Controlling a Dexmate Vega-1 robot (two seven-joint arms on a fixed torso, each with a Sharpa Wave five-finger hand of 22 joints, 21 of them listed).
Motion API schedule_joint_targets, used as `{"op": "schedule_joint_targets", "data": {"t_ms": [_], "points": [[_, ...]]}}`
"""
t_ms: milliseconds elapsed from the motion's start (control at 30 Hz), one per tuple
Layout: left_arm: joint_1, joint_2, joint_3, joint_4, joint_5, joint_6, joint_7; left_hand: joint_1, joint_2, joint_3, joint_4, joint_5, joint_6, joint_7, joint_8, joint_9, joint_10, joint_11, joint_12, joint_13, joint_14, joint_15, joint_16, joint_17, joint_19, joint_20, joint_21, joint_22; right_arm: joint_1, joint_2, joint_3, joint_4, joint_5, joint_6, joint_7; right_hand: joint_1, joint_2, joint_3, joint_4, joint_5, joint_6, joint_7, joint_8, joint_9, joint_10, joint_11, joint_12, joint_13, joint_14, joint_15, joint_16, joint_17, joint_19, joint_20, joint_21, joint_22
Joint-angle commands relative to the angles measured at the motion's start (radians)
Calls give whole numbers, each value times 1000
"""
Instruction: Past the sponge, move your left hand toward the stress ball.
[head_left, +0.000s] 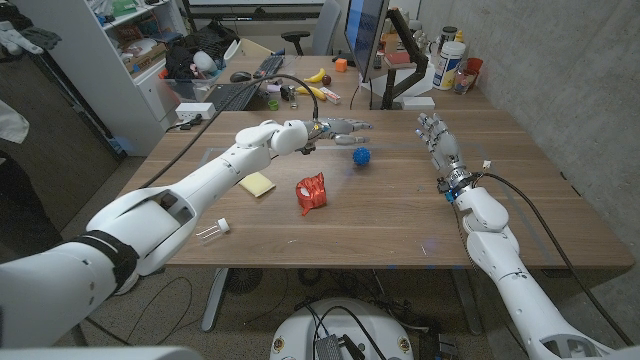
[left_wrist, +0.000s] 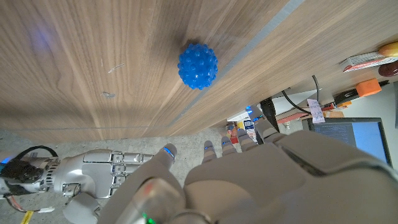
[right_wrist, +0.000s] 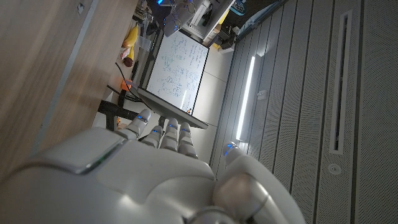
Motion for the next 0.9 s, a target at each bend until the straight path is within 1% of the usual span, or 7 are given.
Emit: {"op": "schedule_joint_targets", "data": {"t_ms": [33, 400, 533, 767, 900], "points": [[18, 10, -5, -22, 9, 6, -12, -3, 77, -2, 0, 1, 5, 2, 1, 3, 2, -2, 3, 1, -25, -45, -2, 2, -122, -6, -1, 1, -45, 3, 14, -54, -9, 3, -22, -7, 96, 1, 2, 3, 7, -2, 8, 3, 8, -1, -3, 6, 3, 1, 0, 3, 2, -52, -2, 3], [36, 22, -18, -36, 16, 36, -13, -5, 76, -5, 0, 1, 8, 3, 1, 3, 4, -3, 2, 1, -23, -45, -2, 2, -125, -12, -5, 1, -50, -3, 3, -68, -14, 17, -2, -7, 95, 0, 3, 3, 19, 0, 13, 3, 12, 1, -2, 6, 5, 1, 0, 3, 3, -51, -5, 3], [34, 18, -16, -22, 19, 42, -6, -6, 76, -6, 0, 1, 9, 4, 1, 3, 6, -2, 3, 1, -22, -46, -2, 2, -125, -15, -5, 1, -57, -6, -2, -76, -23, 32, -3, -7, 95, 1, 2, 3, 24, 0, 14, 3, 17, 0, 0, 6, 7, 0, 0, 2, 3, -50, -6, 3], [32, 11, -10, 10, 16, 48, 4, -7, 76, -7, 0, 1, 8, 3, 0, 3, 5, -3, 1, 1, -23, -47, -2, 2, -124, -18, -6, 2, -74, -15, -2, -89, -24, 21, -9, -7, 95, 0, 2, 3, 30, 0, 15, 3, 18, 1, 0, 6, 10, 0, 1, 2, 5, -49, -7, 3], [43, 14, -13, 6, 7, 64, 3, -8, 76, -8, 0, 1, 7, 2, 0, 3, 5, -3, 1, 1, -23, -47, -2, 2, -124, -17, -6, 2, -76, -19, 0, -83, -19, 15, -4, -7, 94, 0, 2, 4, 32, 1, 15, 3, 21, 1, 1, 6, 12, 1, 1, 2, 6, -48, -8, 3]]}}
